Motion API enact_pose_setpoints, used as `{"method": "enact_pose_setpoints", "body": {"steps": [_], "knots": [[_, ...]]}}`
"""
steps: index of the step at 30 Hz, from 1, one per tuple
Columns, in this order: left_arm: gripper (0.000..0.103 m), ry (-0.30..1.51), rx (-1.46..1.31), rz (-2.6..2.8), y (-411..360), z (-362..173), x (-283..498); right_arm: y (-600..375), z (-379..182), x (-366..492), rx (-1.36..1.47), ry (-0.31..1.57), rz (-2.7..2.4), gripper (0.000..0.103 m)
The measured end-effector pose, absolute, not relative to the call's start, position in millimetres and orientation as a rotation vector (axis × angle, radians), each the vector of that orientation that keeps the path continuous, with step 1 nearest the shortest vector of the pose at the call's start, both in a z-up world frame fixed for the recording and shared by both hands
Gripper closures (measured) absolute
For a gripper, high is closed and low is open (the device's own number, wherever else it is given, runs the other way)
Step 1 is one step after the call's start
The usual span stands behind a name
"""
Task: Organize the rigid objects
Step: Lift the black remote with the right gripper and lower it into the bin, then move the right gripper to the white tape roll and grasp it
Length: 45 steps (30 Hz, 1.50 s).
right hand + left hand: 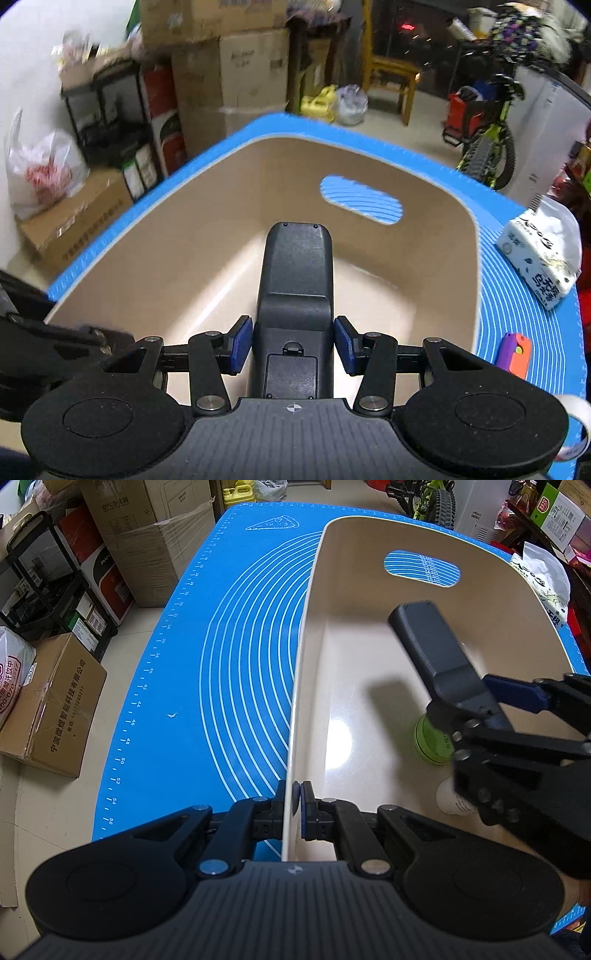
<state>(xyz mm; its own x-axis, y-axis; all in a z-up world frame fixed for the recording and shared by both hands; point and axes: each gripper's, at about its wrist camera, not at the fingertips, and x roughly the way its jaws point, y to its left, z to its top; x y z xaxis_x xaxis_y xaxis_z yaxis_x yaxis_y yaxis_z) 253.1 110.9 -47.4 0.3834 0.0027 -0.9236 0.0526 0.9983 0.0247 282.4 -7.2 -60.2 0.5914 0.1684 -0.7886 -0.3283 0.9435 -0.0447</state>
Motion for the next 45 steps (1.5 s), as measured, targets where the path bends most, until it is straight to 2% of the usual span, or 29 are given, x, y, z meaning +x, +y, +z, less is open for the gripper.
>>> {"method": "enact_pose_setpoints", "body": {"steps": [10,13,18,31,36,45], "knots": [[0.096,1.178,0.057,-0.032,111,-47,254,9,-76,294,-0.239,1.023,0.27,0.05],[0.096,1.176,0.058,-0.033,111,-46,254,3,-76,292,-0.214,1.021,0.269,0.044],[0.096,1.177,0.059,-0.033,111,-47,254,-14,-58,282,-0.148,0.924,0.265,0.028],[0.096,1.177,0.055,-0.036,111,-48,255,-99,3,223,-0.159,0.643,0.176,0.019],[0.096,1.177,0.052,-0.038,112,-48,254,-154,1,204,-0.159,0.651,0.057,0.014],[0.096,1.177,0.052,-0.038,112,-48,255,-227,-34,203,-0.235,0.733,-0.036,0.013]]}}
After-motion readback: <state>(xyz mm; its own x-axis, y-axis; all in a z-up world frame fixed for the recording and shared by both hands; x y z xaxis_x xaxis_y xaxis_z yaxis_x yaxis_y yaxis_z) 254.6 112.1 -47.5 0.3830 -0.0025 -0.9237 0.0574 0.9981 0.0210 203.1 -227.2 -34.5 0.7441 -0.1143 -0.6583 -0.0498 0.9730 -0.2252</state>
